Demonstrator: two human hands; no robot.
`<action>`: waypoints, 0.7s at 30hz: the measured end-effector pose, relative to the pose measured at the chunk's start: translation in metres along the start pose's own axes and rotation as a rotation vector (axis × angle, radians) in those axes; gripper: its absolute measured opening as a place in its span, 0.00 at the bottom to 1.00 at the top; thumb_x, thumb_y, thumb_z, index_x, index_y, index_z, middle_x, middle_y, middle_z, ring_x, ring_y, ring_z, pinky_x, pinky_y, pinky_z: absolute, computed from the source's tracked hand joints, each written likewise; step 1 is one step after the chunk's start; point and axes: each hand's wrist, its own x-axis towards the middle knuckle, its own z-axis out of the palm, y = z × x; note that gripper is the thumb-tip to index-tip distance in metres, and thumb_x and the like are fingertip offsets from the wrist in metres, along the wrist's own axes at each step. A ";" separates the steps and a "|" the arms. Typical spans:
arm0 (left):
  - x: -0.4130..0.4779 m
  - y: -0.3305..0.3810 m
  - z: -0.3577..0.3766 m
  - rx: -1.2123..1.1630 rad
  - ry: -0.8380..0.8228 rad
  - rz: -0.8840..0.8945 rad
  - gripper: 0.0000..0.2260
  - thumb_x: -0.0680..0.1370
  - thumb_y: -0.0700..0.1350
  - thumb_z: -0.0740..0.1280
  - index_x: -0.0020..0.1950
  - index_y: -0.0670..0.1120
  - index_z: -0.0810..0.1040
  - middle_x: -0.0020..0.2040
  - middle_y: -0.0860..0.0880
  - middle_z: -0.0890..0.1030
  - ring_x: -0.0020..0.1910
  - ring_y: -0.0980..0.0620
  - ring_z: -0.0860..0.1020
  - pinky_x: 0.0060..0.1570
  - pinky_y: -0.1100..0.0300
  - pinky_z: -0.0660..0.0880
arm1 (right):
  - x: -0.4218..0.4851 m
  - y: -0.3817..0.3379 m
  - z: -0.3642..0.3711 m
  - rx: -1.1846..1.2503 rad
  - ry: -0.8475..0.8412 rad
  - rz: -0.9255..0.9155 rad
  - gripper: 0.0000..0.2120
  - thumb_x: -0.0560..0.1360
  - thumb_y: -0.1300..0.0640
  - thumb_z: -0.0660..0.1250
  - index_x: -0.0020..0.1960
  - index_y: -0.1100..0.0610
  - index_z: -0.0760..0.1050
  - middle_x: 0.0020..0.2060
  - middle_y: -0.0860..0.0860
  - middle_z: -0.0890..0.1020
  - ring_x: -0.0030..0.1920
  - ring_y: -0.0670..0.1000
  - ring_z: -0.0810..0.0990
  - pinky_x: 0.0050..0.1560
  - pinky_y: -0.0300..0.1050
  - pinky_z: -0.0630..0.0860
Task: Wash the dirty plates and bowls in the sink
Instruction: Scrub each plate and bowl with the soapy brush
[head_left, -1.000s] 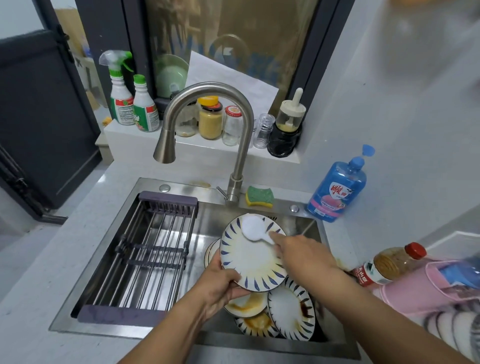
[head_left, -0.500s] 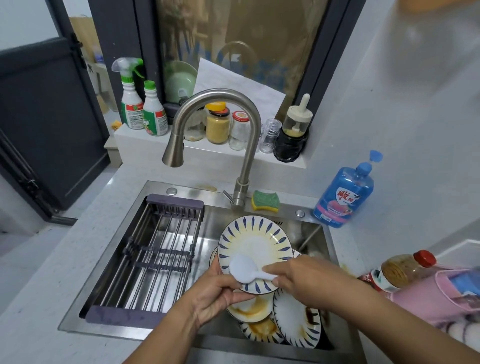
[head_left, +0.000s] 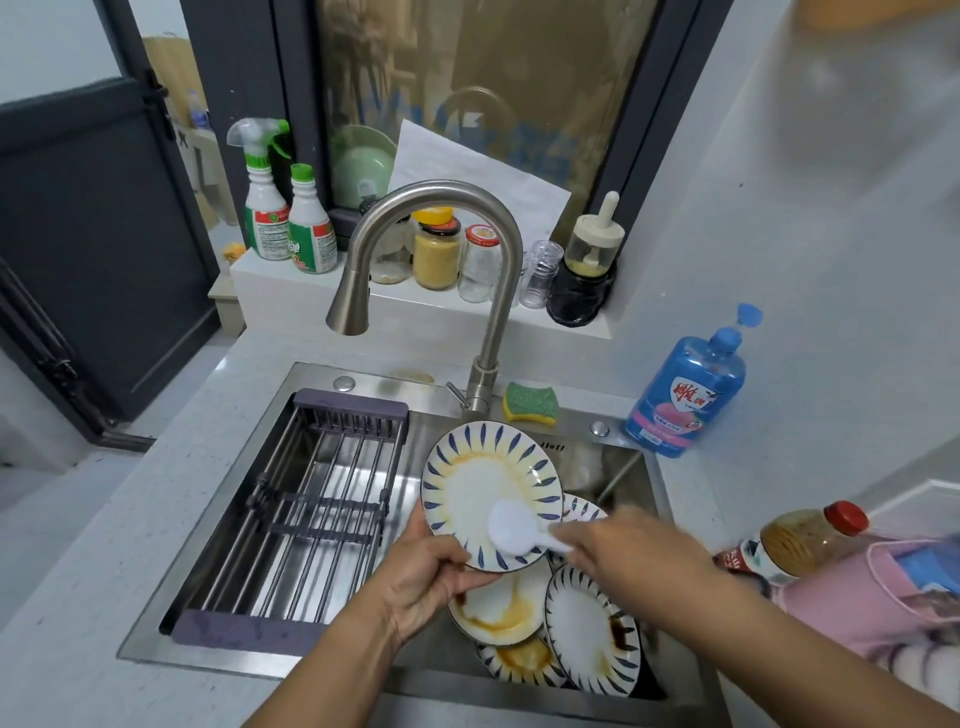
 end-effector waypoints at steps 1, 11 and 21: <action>0.000 -0.002 0.001 0.023 0.006 -0.005 0.39 0.72 0.18 0.53 0.73 0.53 0.71 0.70 0.37 0.73 0.60 0.26 0.78 0.48 0.28 0.79 | -0.003 -0.008 0.002 0.004 -0.011 -0.041 0.16 0.86 0.49 0.54 0.71 0.41 0.69 0.52 0.49 0.82 0.49 0.52 0.80 0.51 0.52 0.80; -0.003 -0.013 0.008 0.018 -0.019 -0.024 0.38 0.72 0.18 0.52 0.71 0.54 0.72 0.68 0.39 0.77 0.61 0.29 0.79 0.55 0.24 0.73 | 0.025 -0.006 -0.009 -0.100 0.161 0.156 0.23 0.85 0.58 0.55 0.77 0.41 0.60 0.54 0.53 0.81 0.52 0.58 0.82 0.40 0.50 0.73; -0.008 -0.021 0.013 0.053 -0.069 -0.099 0.37 0.74 0.18 0.51 0.72 0.52 0.70 0.68 0.36 0.75 0.60 0.28 0.79 0.51 0.26 0.77 | 0.017 -0.023 0.012 0.148 0.128 0.052 0.19 0.86 0.50 0.54 0.75 0.39 0.63 0.50 0.51 0.81 0.46 0.55 0.79 0.45 0.50 0.76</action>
